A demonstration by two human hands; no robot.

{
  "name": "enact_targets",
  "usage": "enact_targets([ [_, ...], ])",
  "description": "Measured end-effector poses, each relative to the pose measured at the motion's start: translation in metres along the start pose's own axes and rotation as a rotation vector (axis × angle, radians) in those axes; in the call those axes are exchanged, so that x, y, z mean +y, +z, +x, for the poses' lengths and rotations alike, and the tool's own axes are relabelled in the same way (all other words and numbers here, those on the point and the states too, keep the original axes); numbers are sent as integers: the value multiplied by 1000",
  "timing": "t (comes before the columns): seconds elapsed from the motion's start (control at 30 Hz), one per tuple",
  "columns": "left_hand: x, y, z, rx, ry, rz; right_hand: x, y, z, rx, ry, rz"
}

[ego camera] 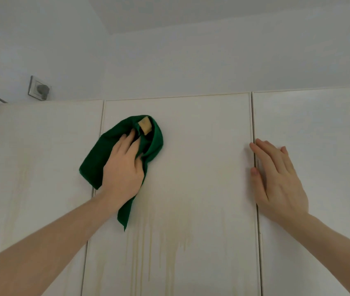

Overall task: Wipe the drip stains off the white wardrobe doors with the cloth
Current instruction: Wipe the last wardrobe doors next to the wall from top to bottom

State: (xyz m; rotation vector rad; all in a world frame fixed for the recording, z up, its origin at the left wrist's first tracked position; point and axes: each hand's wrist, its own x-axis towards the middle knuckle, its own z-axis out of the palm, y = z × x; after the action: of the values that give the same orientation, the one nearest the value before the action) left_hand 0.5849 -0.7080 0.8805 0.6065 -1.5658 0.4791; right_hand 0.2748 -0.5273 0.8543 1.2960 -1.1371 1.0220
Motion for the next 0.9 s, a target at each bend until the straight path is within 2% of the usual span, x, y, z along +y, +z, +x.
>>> enact_targets([
  [0.3,97,29,9,16,222,-59,-1,0,-1,0,10,23],
  [0.53,166,45,17,-98,417,-90,-4,-7,-1,-7,43,153],
  [0.7,148,28,22,-107,422,-40,-6,-10,0,-9,39,140],
  [0.9,60,-13,38,8,252,44,-1,-6,0,-14,37,109],
])
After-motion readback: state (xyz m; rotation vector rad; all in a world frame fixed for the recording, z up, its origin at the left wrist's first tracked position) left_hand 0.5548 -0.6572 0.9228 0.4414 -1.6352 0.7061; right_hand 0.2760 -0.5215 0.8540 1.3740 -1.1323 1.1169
